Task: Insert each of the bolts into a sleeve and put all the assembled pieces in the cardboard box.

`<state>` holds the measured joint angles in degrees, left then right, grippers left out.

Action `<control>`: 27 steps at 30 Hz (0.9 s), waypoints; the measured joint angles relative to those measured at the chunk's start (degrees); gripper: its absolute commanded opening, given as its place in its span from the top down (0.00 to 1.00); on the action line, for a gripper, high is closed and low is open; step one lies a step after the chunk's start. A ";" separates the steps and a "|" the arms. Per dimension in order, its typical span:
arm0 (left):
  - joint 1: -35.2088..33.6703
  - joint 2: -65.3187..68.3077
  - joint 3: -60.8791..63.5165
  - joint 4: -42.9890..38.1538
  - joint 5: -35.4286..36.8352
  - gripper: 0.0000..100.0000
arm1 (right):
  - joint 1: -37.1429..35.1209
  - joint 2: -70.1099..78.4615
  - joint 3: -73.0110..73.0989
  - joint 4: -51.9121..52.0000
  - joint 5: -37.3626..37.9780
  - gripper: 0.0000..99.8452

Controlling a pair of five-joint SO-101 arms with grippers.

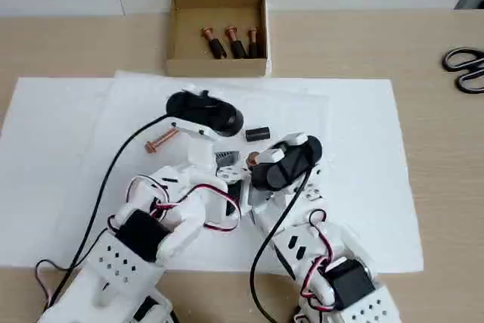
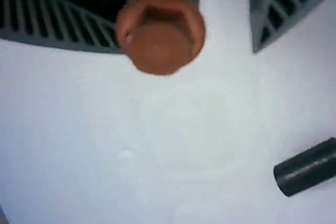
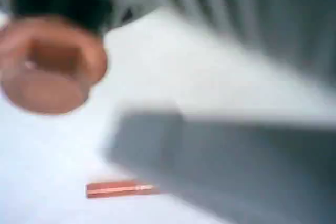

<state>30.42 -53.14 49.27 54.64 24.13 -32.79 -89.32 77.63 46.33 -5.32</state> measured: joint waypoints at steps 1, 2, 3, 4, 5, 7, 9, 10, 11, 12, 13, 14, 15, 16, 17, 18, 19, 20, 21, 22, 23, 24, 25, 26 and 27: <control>-1.23 0.00 -1.05 0.97 0.00 0.67 | 0.00 0.00 0.00 0.00 0.00 1.00; -2.81 0.00 -2.37 2.11 -0.09 0.67 | 0.00 0.00 0.00 0.00 0.00 1.00; -4.48 0.00 -3.78 3.34 -0.18 0.67 | 0.00 0.00 0.00 0.00 0.00 1.00; -6.51 0.00 -5.01 4.66 -0.09 0.67 | 0.44 0.00 0.00 0.00 0.00 1.00; -8.62 0.00 -6.33 6.24 0.00 0.67 | 1.32 0.00 0.00 0.00 0.00 1.00; -13.19 0.00 -8.62 9.32 0.00 0.67 | 4.48 0.09 0.00 0.00 0.00 1.00; -17.85 0.00 -10.02 12.13 0.00 0.67 | 8.18 1.05 -0.18 0.00 -0.18 1.00; -19.87 0.00 -10.20 13.27 0.00 0.67 | 9.41 2.02 -0.62 0.00 -0.18 1.00; -21.80 0.00 -10.29 14.15 0.00 0.67 | 10.20 3.25 -1.41 0.00 -0.18 1.00; -23.38 0.00 -10.29 15.21 0.00 0.67 | 10.99 5.10 -2.81 0.00 -0.18 1.00; -24.62 0.00 -10.29 16.09 0.00 0.67 | 11.87 7.03 -4.66 0.00 -0.18 1.00; -25.14 0.00 -10.29 16.97 0.00 0.67 | 12.66 9.58 -7.21 0.00 -0.18 1.00; -25.41 0.00 -10.29 17.67 0.00 0.67 | 13.36 12.48 -10.11 0.00 -0.18 1.00; -25.67 0.00 -10.29 18.29 0.00 0.67 | 14.15 15.82 -13.19 -0.18 -0.18 1.00; -25.67 0.00 -10.29 18.81 0.00 0.67 | 14.86 19.69 -16.62 -0.53 -0.18 1.00; -25.67 0.00 -10.20 19.08 0.00 0.67 | 15.56 23.82 -20.31 -1.14 -0.18 1.00; -25.67 0.00 -10.02 19.25 0.00 0.67 | 16.09 28.31 -24.18 -2.02 -0.18 1.00; -25.67 0.00 -9.85 19.43 0.00 0.67 | 16.35 33.05 -28.40 -3.16 -0.18 1.00; -25.67 0.00 -9.58 19.43 0.00 0.67 | 16.53 38.15 -32.62 -4.57 -0.18 1.00; -25.67 0.00 -9.23 19.43 0.00 0.67 | 16.53 43.25 -37.27 -6.07 -0.18 1.00; -25.67 0.00 -8.79 19.43 0.00 0.67 | 16.44 48.44 -41.85 -7.65 -0.18 1.00; -25.93 0.00 -8.53 19.43 0.00 0.67 | 16.44 53.80 -46.33 -9.23 -0.18 1.00; -26.02 0.00 -8.18 19.43 0.00 0.67 | 16.44 59.08 -50.55 -10.55 -0.18 1.00; -26.02 0.00 -8.18 19.43 0.00 0.67 | 16.44 64.53 -54.95 -11.69 -0.18 1.00; -26.02 0.00 -8.00 19.43 0.00 0.67 | 16.53 69.89 -59.25 -12.92 -0.18 1.00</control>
<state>4.40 -53.14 41.27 74.07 24.13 -16.26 -19.43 18.37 33.41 -5.49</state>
